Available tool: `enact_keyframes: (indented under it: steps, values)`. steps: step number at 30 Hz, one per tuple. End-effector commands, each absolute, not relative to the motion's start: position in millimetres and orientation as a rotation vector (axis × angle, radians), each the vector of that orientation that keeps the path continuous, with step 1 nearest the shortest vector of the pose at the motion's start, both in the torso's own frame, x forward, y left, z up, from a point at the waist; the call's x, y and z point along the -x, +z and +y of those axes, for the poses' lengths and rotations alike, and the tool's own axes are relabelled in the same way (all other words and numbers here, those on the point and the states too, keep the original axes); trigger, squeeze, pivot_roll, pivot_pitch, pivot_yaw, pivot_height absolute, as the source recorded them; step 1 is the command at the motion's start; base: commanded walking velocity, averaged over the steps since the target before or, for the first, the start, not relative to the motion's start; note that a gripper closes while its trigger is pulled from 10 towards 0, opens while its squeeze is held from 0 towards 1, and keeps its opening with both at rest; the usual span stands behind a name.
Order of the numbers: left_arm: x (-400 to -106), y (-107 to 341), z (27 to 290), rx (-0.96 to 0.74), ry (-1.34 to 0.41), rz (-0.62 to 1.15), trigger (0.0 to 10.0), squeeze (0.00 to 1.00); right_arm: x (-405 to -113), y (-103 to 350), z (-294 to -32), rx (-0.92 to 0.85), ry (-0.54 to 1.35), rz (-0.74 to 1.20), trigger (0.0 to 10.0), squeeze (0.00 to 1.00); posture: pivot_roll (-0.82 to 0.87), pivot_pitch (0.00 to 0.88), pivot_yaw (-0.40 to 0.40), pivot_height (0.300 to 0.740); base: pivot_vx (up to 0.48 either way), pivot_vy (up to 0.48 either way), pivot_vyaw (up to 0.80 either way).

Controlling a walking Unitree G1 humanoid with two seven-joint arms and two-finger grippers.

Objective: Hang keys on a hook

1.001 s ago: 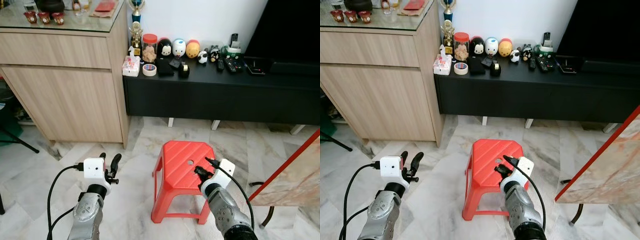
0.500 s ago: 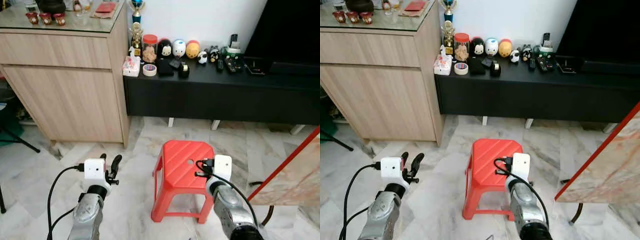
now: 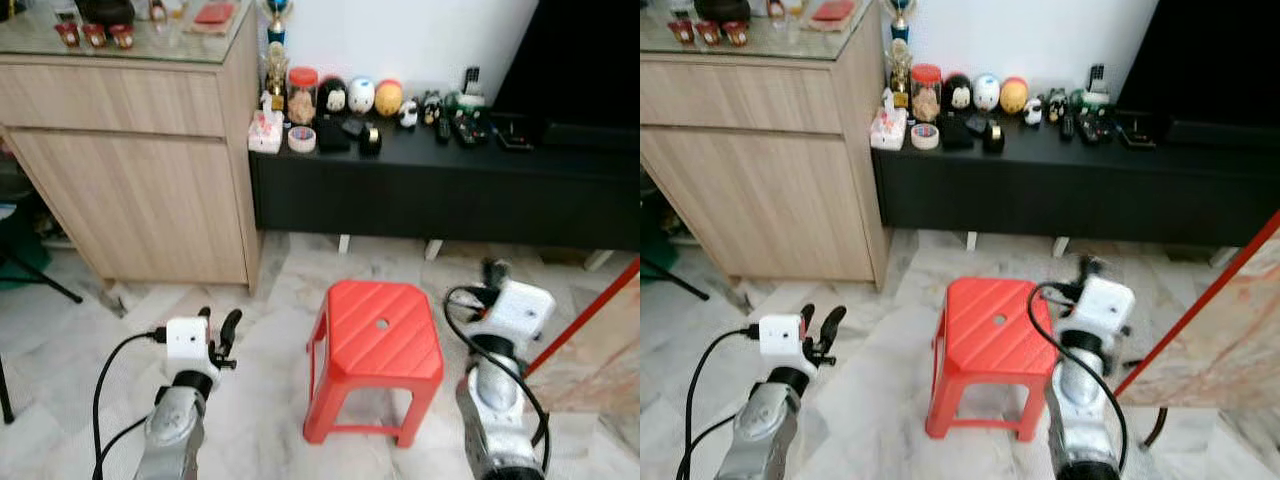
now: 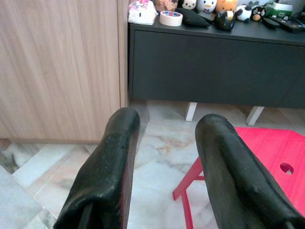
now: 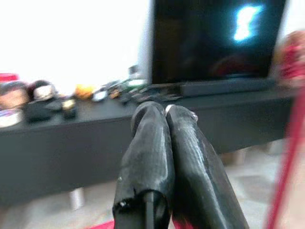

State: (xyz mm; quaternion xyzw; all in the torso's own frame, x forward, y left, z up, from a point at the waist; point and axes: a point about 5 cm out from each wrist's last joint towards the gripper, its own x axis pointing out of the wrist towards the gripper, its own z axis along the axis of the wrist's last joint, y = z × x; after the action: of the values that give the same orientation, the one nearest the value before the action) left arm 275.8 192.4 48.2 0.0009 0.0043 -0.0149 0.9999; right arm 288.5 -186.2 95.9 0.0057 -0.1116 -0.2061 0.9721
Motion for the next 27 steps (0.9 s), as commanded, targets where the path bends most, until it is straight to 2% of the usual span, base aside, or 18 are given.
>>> enact_keyframes:
  steps: [1,8,12,14,16,17,21,24,26,27]
  values:
    - [-275.7,47.4,188.5,-0.019,-0.052,0.015,10.0,0.00,-283.5,105.0,-193.9,0.049,-0.477,-0.283,10.0,0.00,0.08,0.039,-0.106,0.740,0.000,0.000,0.00]
    - [-275.9,48.4,187.7,-0.020,-0.052,0.011,10.0,0.00,-282.3,112.2,-194.3,0.132,-0.529,-0.316,10.0,0.00,0.08,0.038,-0.108,0.740,0.000,0.000,0.00]
    - [-275.7,48.8,188.0,-0.020,-0.050,0.009,10.0,0.00,-285.8,106.7,-188.6,0.105,-0.500,-0.273,10.0,0.00,0.08,0.039,-0.109,0.740,0.000,0.000,0.00]
    - [-275.8,49.3,188.2,-0.024,-0.050,0.009,10.0,0.00,-291.0,99.9,-178.4,0.055,-0.404,-0.218,10.0,0.00,0.08,0.039,-0.109,0.740,0.000,0.000,0.00]
    - [-276.3,50.4,189.3,-0.025,-0.050,0.006,10.0,0.00,-298.4,90.7,-161.6,0.087,-0.251,-0.132,10.0,0.00,0.08,0.040,-0.109,0.740,0.000,0.000,0.00]
    - [-277.2,51.4,190.2,-0.028,-0.051,0.004,10.0,0.00,-303.6,77.8,-146.9,0.098,-0.118,-0.013,10.0,0.00,0.08,0.041,-0.107,0.740,0.000,0.000,0.00]
    - [-278.1,51.8,190.9,-0.036,-0.062,0.006,10.0,0.00,-304.8,55.7,-134.4,0.119,0.008,0.174,10.0,0.00,0.08,0.038,-0.107,0.740,0.000,0.000,0.00]
    - [-278.3,52.3,191.7,-0.065,-0.081,0.008,10.0,0.00,-305.8,48.9,-130.2,0.084,0.076,0.260,10.0,0.00,0.08,0.040,-0.108,0.740,0.000,0.000,0.00]
    - [-278.9,54.1,194.2,-0.060,-0.089,0.007,10.0,0.00,-308.6,52.1,-115.0,-0.016,0.243,0.347,10.0,0.00,0.08,0.038,-0.108,0.740,0.000,0.000,0.00]
    - [-278.9,54.1,194.2,-0.060,-0.089,0.007,10.0,0.00,-308.6,52.1,-115.0,-0.016,0.243,0.347,10.0,0.00,0.08,0.038,-0.108,0.740,0.000,0.000,0.00]
